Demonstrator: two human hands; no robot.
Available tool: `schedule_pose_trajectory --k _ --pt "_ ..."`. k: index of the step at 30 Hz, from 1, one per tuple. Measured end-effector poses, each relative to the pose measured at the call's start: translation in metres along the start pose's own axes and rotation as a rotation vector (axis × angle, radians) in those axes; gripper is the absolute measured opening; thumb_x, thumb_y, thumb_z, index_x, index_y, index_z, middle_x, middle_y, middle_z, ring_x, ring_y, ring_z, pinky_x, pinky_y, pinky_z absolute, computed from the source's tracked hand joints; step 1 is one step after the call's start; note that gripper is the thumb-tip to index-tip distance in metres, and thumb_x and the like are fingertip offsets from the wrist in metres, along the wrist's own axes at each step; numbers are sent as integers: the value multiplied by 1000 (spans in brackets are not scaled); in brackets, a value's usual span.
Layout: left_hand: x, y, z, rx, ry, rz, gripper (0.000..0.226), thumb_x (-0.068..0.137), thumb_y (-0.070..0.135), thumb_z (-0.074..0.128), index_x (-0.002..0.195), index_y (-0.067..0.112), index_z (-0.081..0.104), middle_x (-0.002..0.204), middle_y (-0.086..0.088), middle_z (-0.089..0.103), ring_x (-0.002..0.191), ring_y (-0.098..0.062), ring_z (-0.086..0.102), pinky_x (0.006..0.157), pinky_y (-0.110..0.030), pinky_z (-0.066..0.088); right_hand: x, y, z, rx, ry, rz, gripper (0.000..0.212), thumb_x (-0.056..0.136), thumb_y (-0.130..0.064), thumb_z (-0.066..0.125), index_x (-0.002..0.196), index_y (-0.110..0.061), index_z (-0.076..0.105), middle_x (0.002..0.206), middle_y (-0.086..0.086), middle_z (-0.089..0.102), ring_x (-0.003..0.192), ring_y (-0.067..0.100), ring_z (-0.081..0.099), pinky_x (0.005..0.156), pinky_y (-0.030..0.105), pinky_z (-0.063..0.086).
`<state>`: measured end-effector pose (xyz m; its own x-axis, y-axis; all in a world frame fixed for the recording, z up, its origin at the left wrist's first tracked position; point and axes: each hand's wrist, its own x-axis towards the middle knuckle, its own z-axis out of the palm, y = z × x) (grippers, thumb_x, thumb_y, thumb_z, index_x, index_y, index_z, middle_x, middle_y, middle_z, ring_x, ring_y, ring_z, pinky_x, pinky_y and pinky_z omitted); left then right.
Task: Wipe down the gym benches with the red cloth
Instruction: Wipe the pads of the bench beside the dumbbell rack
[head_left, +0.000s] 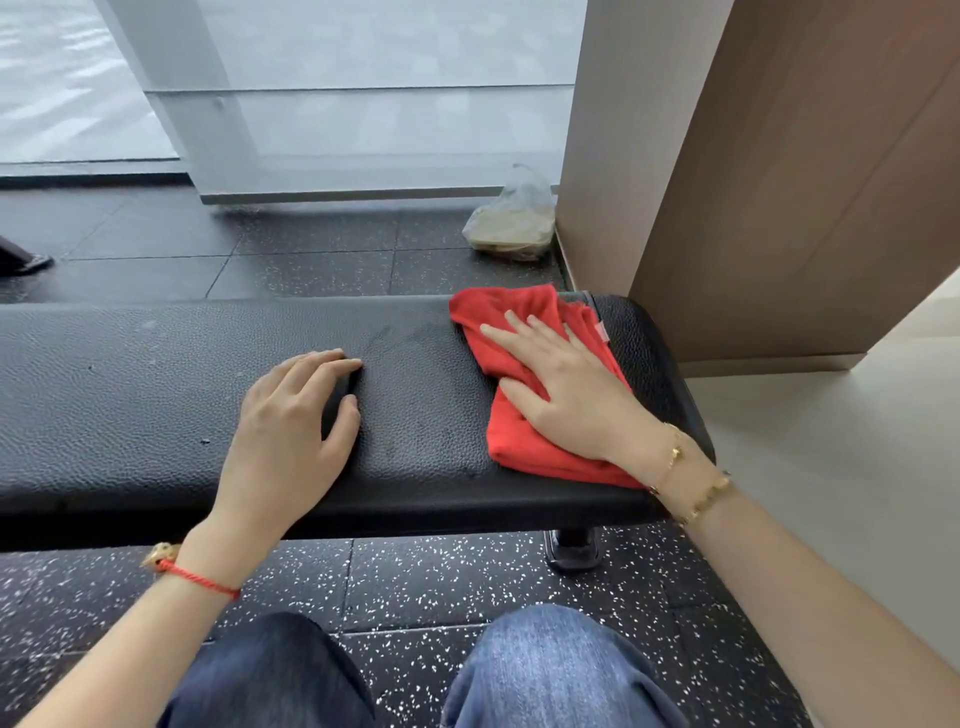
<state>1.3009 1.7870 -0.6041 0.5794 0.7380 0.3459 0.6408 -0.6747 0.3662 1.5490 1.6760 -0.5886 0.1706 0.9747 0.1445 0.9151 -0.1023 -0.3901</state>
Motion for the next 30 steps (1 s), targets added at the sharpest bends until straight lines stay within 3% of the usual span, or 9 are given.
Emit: schedule_pose_trajectory --k 3,9,15,17,19,23,24,28,30 --pt "0 0 0 4 -2 -3 42 91 30 45 126 15 62 133 0 60 130 -24 50 112 -45 35 -2 5 -6 43 0 -3 56 96 -29 48 148 -36 30 160 -4 21 149 12 14 122 32 1" --pt "0 1 -1 5 -6 -9 41 91 29 44 126 15 62 134 -1 60 130 -25 50 112 -46 35 52 -2 5 23 26 129 53 98 -27 42 149 -31 29 161 1 17 150 18 11 122 39 1" --pt "1 2 -3 8 -5 -16 41 90 28 46 124 14 64 132 -2 61 129 -26 51 112 -46 35 60 -39 21 47 -18 -7 55 97 -25 45 149 -30 30 160 1 19 150 19 12 122 40 1" --pt "1 1 -3 7 -8 -11 40 90 28 46 123 14 64 132 -2 61 129 -26 51 111 -46 36 39 -47 25 43 -16 -104 56 95 -25 47 148 -32 31 160 -1 20 149 17 12 122 35 -3" --pt "1 -1 -3 4 -11 -8 38 91 27 48 123 15 64 133 -1 61 129 -25 51 111 -46 36 16 -49 26 20 2 -178 56 95 -26 48 148 -35 31 160 -5 21 149 13 12 117 21 -13" --pt "4 -3 -6 -84 31 -10 30 91 13 60 121 13 64 130 -1 62 127 -24 53 109 -46 38 10 -40 19 -3 16 -143 54 96 -27 45 147 -38 30 159 -9 22 148 10 13 105 7 -23" --pt "5 -4 -10 -93 56 -1 31 90 12 61 121 13 64 129 -1 62 126 -24 53 109 -45 39 19 -39 19 4 19 -110 54 96 -26 45 147 -37 30 159 -8 21 149 11 12 106 9 -23" --pt "2 -20 -30 -79 137 10 33 91 14 60 124 14 62 130 0 61 125 -22 53 111 -43 38 70 -46 29 19 0 21 53 97 -24 43 148 -31 31 161 0 19 150 18 11 122 38 -3" --pt "-3 -37 -41 -55 156 -5 33 92 15 58 125 13 62 130 -1 61 125 -22 53 111 -44 39 91 -60 39 9 -19 12 53 98 -26 42 149 -30 30 161 2 17 150 20 10 122 40 -2"
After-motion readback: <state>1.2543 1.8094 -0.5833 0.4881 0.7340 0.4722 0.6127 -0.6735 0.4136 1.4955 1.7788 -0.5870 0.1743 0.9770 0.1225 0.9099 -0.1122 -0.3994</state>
